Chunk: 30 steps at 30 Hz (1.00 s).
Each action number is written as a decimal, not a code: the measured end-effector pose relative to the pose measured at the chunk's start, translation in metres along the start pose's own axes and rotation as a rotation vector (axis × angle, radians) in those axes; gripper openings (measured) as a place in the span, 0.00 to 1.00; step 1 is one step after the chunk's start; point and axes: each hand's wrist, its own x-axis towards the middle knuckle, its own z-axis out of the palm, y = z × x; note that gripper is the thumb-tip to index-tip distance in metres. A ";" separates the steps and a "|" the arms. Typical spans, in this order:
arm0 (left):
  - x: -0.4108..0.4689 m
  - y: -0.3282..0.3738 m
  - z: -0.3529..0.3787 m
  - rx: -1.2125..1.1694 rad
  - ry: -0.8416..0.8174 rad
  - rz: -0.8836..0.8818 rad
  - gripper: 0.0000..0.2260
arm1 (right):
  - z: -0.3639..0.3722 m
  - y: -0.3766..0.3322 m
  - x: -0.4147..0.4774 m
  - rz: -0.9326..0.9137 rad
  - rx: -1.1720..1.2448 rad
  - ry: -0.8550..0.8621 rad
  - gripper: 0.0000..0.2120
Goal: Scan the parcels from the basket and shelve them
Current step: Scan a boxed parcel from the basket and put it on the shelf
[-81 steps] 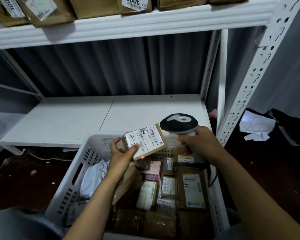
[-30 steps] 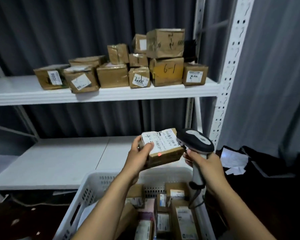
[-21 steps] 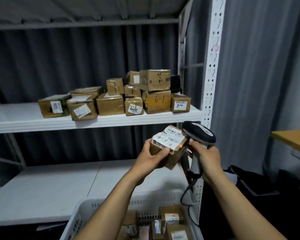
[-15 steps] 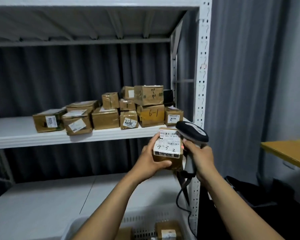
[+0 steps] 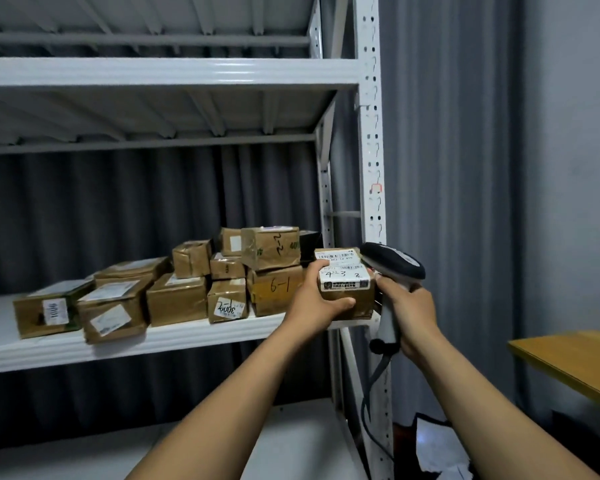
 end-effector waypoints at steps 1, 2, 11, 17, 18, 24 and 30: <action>0.009 0.001 0.005 0.014 0.017 0.005 0.32 | -0.001 0.000 0.009 -0.001 0.004 0.013 0.22; 0.018 0.003 0.009 0.035 0.041 0.009 0.33 | 0.000 -0.002 0.017 -0.002 0.016 0.021 0.21; 0.078 -0.001 0.020 0.219 0.221 -0.078 0.33 | 0.028 0.003 0.086 0.040 0.079 -0.005 0.18; 0.091 -0.012 0.009 0.394 0.264 -0.075 0.28 | 0.042 0.006 0.104 0.053 0.080 0.001 0.08; 0.092 -0.012 0.007 0.432 0.262 -0.060 0.26 | 0.042 0.007 0.106 0.050 0.074 0.000 0.09; 0.101 -0.009 0.002 0.926 0.271 0.107 0.25 | 0.038 0.008 0.106 0.013 -0.078 -0.003 0.06; 0.103 -0.024 -0.004 1.160 0.151 0.591 0.26 | 0.015 0.008 0.097 -0.043 -0.218 0.044 0.11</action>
